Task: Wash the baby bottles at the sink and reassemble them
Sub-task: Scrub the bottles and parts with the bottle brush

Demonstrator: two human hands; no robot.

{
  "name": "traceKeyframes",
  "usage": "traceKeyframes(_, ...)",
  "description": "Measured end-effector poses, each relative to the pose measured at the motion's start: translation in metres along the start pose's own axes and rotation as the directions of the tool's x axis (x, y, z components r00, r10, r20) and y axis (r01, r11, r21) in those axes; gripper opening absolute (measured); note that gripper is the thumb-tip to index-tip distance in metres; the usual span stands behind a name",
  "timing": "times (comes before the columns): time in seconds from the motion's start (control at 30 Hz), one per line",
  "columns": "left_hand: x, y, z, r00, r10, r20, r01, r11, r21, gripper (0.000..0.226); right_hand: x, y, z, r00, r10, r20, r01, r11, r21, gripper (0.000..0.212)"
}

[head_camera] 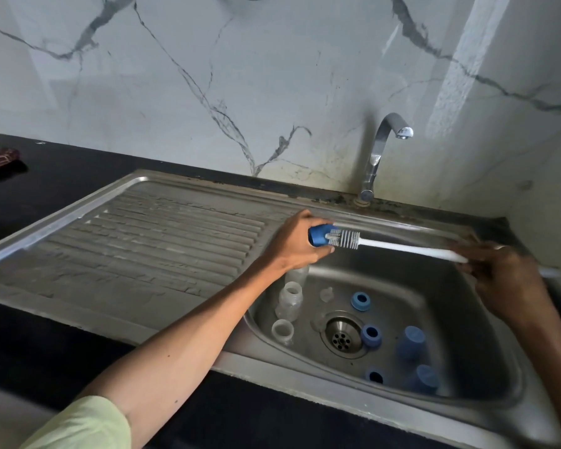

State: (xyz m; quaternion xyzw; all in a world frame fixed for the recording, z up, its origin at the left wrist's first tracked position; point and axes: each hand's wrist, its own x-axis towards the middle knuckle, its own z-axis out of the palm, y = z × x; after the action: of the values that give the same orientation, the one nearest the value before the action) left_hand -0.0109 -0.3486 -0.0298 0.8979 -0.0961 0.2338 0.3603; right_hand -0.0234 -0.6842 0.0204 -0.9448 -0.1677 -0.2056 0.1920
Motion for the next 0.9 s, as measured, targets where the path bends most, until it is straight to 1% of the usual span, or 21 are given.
traceKeyframes(0.07, -0.001, 0.000, 0.004, 0.999, 0.023, 0.023, -0.025, 0.996, 0.084, 0.070, -0.001, -0.008, 0.009, 0.998, -0.052, 0.035, 0.051, 0.999, 0.019, 0.069)
traceKeyframes(0.1, -0.001, 0.000, 0.005, 0.999, 0.030, 0.017, -0.032, 0.996, 0.089, 0.073, -0.001, -0.012, 0.013, 0.996, -0.075, 0.047, 0.073, 0.997, 0.039, 0.070)
traceKeyframes(0.17, -0.001, 0.001, 0.005, 0.999, 0.027, -0.039, -0.026, 0.999, 0.019, 0.068, -0.002, -0.012, 0.012, 0.997, -0.067, 0.027, 0.065, 0.996, 0.065, 0.067)
traceKeyframes(0.23, 0.000, 0.004, 0.003, 0.993, 0.005, -0.120, -0.016, 0.996, -0.086, 0.060, -0.001, -0.003, 0.002, 1.000, -0.011, 0.005, 0.011, 0.997, 0.074, 0.060)
traceKeyframes(0.3, -0.001, 0.006, 0.001, 0.987, -0.023, -0.157, -0.001, 0.988, -0.152, 0.058, -0.002, -0.001, -0.002, 1.000, 0.030, -0.005, -0.030, 0.997, 0.076, 0.056)
traceKeyframes(0.43, -0.004, 0.008, 0.003, 0.991, -0.044, -0.124, 0.018, 0.979, -0.204, 0.059, -0.003, -0.017, 0.014, 0.998, 0.037, 0.056, -0.043, 0.994, 0.102, 0.061)
traceKeyframes(0.53, -0.003, 0.011, 0.002, 0.989, -0.079, -0.124, 0.040, 0.955, -0.296, 0.060, 0.001, -0.004, 0.007, 0.994, 0.093, 0.063, -0.100, 0.988, 0.121, 0.059)
traceKeyframes(0.6, -0.002, 0.013, 0.005, 0.987, -0.108, -0.121, 0.064, 0.944, -0.323, 0.065, 0.001, 0.001, 0.002, 0.991, 0.128, 0.044, -0.133, 0.981, 0.141, 0.053)
traceKeyframes(0.67, -0.003, 0.015, 0.009, 0.988, -0.112, -0.109, 0.072, 0.946, -0.317, 0.067, -0.001, -0.011, 0.004, 0.994, 0.109, 0.028, -0.112, 0.982, 0.150, 0.046)
traceKeyframes(0.73, -0.003, 0.015, 0.010, 0.986, -0.111, -0.122, 0.065, 0.940, -0.335, 0.064, -0.003, -0.020, 0.011, 0.996, 0.081, 0.038, -0.086, 0.983, 0.162, 0.049)
traceKeyframes(0.83, -0.001, 0.011, 0.005, 0.974, -0.133, -0.186, 0.047, 0.913, -0.406, 0.061, -0.002, -0.010, 0.005, 0.989, 0.132, 0.068, -0.142, 0.972, 0.188, 0.048)
traceKeyframes(0.9, 0.000, 0.011, 0.004, 0.972, -0.147, -0.182, 0.056, 0.901, -0.431, 0.062, -0.002, -0.007, 0.002, 0.983, 0.165, 0.075, -0.176, 0.970, 0.170, 0.045)
